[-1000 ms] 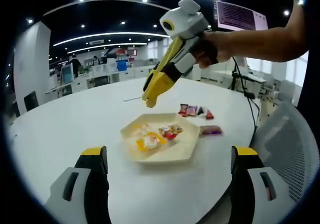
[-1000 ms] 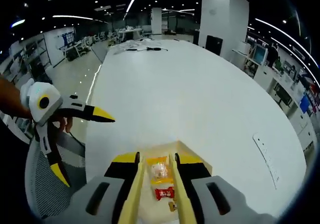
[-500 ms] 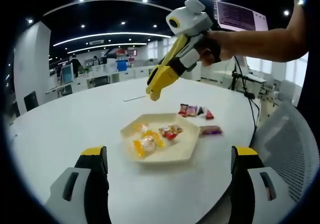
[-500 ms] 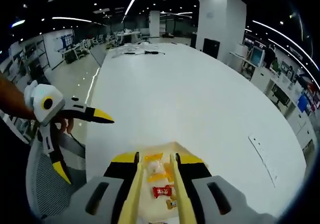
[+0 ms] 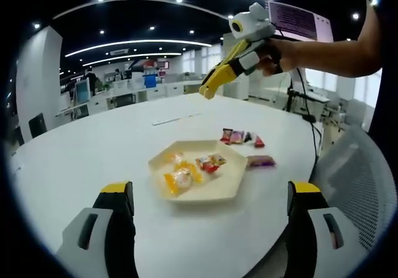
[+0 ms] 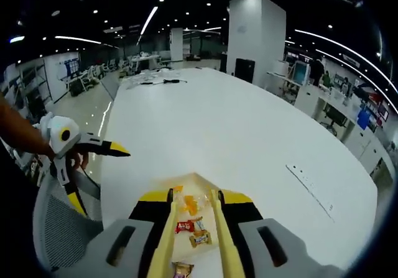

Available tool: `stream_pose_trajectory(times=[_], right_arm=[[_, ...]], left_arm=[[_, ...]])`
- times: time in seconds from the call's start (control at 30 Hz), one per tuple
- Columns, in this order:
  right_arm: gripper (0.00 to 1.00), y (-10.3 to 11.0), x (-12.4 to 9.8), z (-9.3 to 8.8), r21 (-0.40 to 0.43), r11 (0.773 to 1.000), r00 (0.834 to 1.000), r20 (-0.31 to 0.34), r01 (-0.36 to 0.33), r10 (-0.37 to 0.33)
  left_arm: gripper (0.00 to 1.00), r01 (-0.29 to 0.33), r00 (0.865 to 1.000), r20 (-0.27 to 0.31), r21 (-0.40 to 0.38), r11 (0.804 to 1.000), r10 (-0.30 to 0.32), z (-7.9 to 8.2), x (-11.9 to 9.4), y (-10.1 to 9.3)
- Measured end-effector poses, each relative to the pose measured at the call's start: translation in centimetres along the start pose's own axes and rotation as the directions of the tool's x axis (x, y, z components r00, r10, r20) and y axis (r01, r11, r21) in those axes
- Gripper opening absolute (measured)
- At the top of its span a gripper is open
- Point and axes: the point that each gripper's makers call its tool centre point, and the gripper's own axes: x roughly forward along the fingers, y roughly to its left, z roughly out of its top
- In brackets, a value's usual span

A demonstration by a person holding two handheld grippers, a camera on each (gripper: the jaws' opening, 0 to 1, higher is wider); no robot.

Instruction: Place the target food into the container with the food tongs after gripping and lifting it, then release it inside without dropping or visibly crushing the food.

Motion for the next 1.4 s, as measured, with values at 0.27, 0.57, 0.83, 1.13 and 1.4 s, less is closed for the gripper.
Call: stream_pose_trajectory(times=[0.27,0.57,0.83,1.13,1.4], right_arm=[[0.28,-1.1,-3.4,-2.5,0.016,0.999,0.999,0.011,0.04,-0.04],[0.27,-2.4,-6.2,-5.2,0.055,0.994,0.995,0.032,0.096,-0.097],[0.28,-3.1,-8.6,-7.5,0.078,0.988,0.99,0.012,0.136,-0.138],[0.28,-2.0,-9.5,-9.8,0.118,0.985,0.992,0.003,0.123,-0.124],[0.28,-1.7,-9.4,-11.2,0.101,0.989,0.994,-0.019,0.112,-0.111]], left_arm=[[0.99,0.002,1.0,0.004,0.0,1.0,-0.002,0.1,0.0,0.0],[0.99,0.009,1.0,0.003,-0.001,1.0,-0.009,0.0,0.0,-0.2],[0.99,0.017,1.0,0.006,-0.002,1.0,-0.017,0.1,0.0,-0.3],[0.99,0.022,1.0,0.003,-0.001,1.0,-0.022,0.1,0.1,-0.4],[0.99,0.018,1.0,-0.002,-0.001,1.0,-0.018,-0.1,0.1,-0.3]])
